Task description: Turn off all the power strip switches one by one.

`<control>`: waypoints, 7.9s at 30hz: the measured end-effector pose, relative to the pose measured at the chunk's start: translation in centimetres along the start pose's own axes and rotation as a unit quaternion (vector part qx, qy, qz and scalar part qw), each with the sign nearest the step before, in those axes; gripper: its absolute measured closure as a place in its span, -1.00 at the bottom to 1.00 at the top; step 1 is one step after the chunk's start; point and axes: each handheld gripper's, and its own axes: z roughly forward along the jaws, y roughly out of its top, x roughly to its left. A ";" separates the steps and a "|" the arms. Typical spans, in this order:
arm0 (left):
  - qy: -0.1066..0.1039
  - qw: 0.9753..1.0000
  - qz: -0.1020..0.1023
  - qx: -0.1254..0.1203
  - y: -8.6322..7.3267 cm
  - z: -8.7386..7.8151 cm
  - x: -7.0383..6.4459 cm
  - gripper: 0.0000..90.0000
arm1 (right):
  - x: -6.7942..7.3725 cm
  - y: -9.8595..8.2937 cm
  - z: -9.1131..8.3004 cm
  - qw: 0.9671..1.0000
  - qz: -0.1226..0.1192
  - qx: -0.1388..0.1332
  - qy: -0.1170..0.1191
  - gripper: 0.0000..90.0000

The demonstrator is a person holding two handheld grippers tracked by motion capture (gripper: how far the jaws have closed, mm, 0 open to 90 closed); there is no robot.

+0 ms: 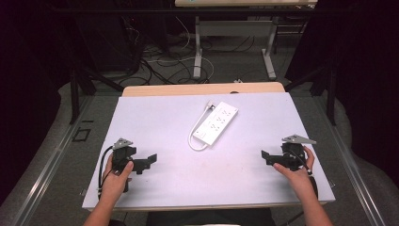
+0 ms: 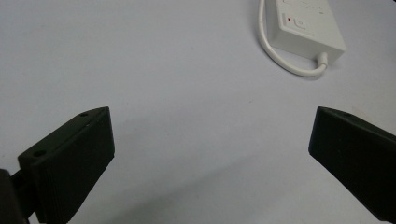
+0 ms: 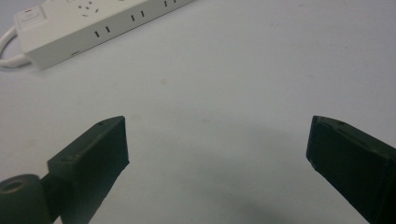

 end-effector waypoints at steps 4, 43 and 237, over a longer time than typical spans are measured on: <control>-0.002 1.000 0.001 -0.002 -0.1 -0.1 -0.3 -0.98 | 0.5 0.3 -0.1 1.000 -0.025 0.006 0.008 -0.85; 0.004 1.000 0.026 0.013 -0.7 -0.2 -0.5 -0.97 | 6.3 8.5 4.0 0.982 -0.167 0.053 0.067 -0.38; 0.031 0.999 -0.005 0.013 -2.0 -0.9 0.9 -0.97 | 13.6 15.0 19.1 0.979 -0.126 0.120 0.103 1.00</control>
